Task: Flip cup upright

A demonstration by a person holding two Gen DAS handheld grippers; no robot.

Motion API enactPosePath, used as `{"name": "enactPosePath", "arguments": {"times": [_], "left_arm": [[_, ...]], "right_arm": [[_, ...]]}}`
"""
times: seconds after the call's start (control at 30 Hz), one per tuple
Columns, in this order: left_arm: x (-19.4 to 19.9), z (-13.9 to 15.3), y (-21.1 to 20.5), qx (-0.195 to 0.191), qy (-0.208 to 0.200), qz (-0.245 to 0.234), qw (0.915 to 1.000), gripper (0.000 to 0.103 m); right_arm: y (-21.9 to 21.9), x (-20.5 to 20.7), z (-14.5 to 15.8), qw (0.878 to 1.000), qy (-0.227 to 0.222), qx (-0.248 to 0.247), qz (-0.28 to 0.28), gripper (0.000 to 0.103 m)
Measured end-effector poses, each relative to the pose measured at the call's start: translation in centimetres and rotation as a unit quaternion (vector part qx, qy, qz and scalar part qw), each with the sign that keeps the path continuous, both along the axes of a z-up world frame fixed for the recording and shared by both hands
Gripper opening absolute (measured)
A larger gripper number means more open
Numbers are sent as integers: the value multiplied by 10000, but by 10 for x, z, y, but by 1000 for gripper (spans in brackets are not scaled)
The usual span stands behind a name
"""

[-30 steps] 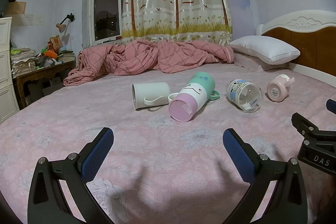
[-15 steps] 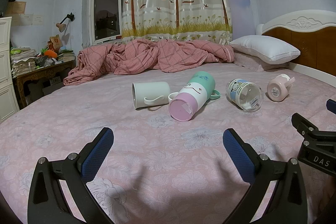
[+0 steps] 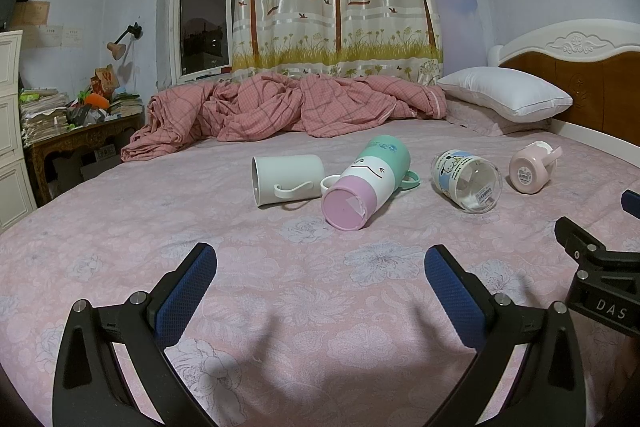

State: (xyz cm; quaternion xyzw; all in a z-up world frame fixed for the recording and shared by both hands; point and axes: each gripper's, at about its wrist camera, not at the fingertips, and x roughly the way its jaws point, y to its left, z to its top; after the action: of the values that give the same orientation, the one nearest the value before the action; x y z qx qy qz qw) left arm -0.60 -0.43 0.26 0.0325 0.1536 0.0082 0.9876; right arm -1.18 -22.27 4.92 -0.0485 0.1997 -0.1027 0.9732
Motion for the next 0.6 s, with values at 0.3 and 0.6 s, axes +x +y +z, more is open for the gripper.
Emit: {"name": "enactPosePath", "arguments": {"times": [0.3,0.6], "left_arm": [[0,1,0,4,6,0,10000,103],[1,1,0,1,15,1,10000,103]], "right_arm": [[0,0,0,10000,2,-11,3,103],[1,0,0,10000,1,-28,6,103]]}}
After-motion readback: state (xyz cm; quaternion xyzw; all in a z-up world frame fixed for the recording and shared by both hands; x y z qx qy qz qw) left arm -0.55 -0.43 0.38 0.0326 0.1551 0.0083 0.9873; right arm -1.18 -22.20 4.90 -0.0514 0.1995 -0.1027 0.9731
